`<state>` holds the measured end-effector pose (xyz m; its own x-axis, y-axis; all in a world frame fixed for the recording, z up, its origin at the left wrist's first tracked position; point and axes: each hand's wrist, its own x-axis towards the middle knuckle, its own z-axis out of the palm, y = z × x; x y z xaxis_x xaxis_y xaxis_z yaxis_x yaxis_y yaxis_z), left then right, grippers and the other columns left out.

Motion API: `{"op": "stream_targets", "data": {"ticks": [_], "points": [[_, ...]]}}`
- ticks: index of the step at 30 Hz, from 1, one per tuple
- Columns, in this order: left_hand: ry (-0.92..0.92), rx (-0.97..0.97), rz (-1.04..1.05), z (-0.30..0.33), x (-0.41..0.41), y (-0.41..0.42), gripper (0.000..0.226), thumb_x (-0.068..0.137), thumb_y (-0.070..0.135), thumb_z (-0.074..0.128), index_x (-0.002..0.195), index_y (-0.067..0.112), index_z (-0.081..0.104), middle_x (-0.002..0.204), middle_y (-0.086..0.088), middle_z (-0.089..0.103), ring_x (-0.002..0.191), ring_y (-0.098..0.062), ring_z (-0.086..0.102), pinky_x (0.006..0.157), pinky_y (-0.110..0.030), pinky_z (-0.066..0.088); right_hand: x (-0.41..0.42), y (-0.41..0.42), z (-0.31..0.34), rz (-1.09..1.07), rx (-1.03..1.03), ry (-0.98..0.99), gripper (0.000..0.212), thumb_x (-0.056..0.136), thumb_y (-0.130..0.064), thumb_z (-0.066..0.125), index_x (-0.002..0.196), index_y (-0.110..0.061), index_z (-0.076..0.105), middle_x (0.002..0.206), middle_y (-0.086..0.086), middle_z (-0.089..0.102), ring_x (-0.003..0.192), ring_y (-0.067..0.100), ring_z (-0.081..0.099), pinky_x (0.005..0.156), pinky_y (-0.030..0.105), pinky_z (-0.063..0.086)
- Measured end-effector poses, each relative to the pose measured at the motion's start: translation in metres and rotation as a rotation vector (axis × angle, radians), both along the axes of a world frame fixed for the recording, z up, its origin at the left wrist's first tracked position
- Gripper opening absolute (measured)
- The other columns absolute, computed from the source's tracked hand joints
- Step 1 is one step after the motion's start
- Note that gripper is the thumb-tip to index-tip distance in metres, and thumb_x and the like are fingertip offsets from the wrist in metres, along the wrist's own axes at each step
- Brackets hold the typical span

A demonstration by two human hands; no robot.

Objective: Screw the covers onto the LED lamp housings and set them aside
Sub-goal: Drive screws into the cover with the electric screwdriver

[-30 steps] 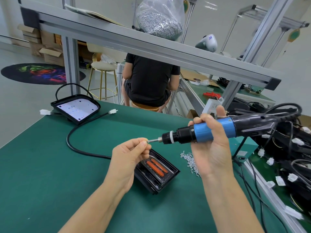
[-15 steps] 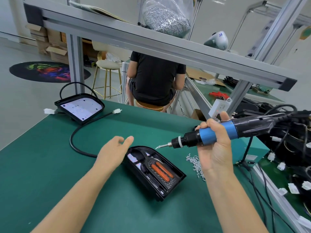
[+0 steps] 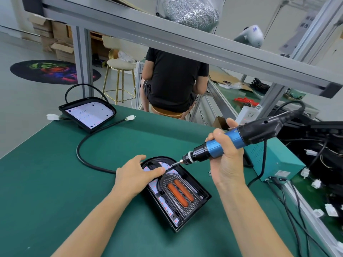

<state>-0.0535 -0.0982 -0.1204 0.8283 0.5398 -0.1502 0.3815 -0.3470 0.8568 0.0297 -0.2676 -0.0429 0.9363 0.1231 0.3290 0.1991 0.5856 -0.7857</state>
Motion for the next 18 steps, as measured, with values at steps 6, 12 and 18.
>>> {"op": "stream_targets", "data": {"ticks": [6, 12, 18], "points": [[-0.053, -0.004, -0.003, 0.006, -0.0042, -0.0044, 0.059, 0.052, 0.067, 0.06, 0.099, 0.034, 0.064, 0.103, 0.013, 0.068, 0.105, -0.017, 0.059, 0.103, -0.04, 0.039, 0.0011, 0.0034, -0.0019, -0.004, -0.035, -0.01, 0.042, 0.073, -0.003, 0.065, 0.108, -0.025, 0.057, 0.07, -0.004, 0.059, 0.068, 0.014, 0.056, 0.072, 0.027, 0.05], [-0.082, 0.011, -0.016, 0.0084, -0.0058, -0.0057, 0.039, 0.054, 0.066, 0.059, 0.077, 0.035, 0.062, 0.082, 0.014, 0.069, 0.092, -0.014, 0.061, 0.099, -0.04, 0.041, 0.0026, 0.0055, -0.0073, -0.006, -0.062, -0.002, 0.045, 0.072, -0.004, 0.066, 0.111, -0.025, 0.056, 0.067, -0.004, 0.056, 0.07, 0.015, 0.055, 0.074, 0.028, 0.049], [-0.086, 0.023, -0.017, 0.0093, -0.0058, -0.0063, 0.047, 0.056, 0.065, 0.058, 0.085, 0.029, 0.068, 0.082, 0.011, 0.071, 0.089, -0.014, 0.062, 0.098, -0.04, 0.042, 0.0042, 0.0069, -0.0078, 0.008, -0.068, -0.011, 0.045, 0.072, -0.004, 0.066, 0.111, -0.024, 0.057, 0.067, -0.003, 0.056, 0.07, 0.016, 0.054, 0.074, 0.027, 0.05]]}}
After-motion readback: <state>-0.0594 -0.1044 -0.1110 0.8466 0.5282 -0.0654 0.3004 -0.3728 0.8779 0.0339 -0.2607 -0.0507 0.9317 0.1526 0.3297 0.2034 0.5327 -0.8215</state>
